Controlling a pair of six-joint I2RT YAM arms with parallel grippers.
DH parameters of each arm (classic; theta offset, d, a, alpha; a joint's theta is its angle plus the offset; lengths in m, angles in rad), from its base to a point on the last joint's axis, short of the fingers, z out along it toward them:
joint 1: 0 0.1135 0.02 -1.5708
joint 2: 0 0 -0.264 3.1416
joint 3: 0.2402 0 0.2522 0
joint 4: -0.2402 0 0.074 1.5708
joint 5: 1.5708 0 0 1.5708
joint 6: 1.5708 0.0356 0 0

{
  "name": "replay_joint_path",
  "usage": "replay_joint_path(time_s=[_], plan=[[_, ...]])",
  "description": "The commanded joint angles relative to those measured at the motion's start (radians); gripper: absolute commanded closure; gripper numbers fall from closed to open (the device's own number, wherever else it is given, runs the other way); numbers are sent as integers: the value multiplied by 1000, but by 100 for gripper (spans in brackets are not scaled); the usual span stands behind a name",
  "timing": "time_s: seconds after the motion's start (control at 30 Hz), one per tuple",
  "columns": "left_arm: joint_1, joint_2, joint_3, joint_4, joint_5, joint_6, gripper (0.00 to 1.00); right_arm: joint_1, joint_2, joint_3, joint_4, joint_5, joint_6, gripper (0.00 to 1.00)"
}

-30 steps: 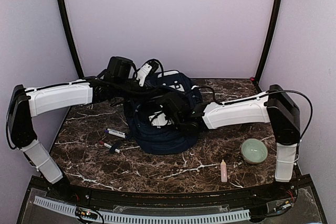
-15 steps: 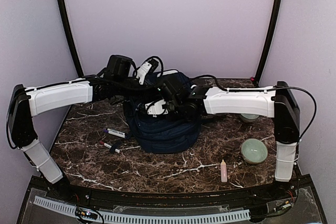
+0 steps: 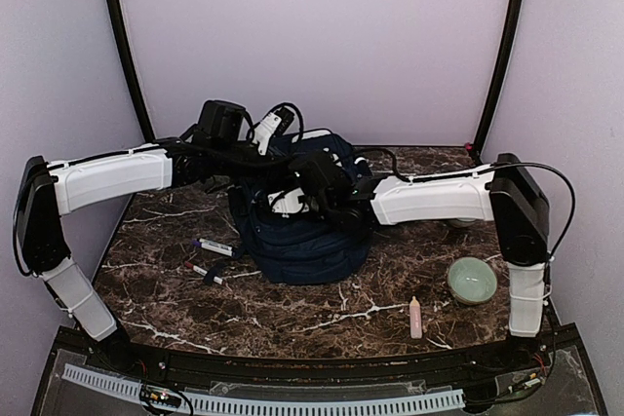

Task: Pack the student bag
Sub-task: Place the pen in the upper front pocket of the bag, then move the pen to the center of the board.

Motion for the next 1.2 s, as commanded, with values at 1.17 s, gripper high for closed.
replay_joint_path(time_s=[1.17], plan=[[-9,0,66,46,56,-14,100,-173,-651,-488,-964,-769,244,59]])
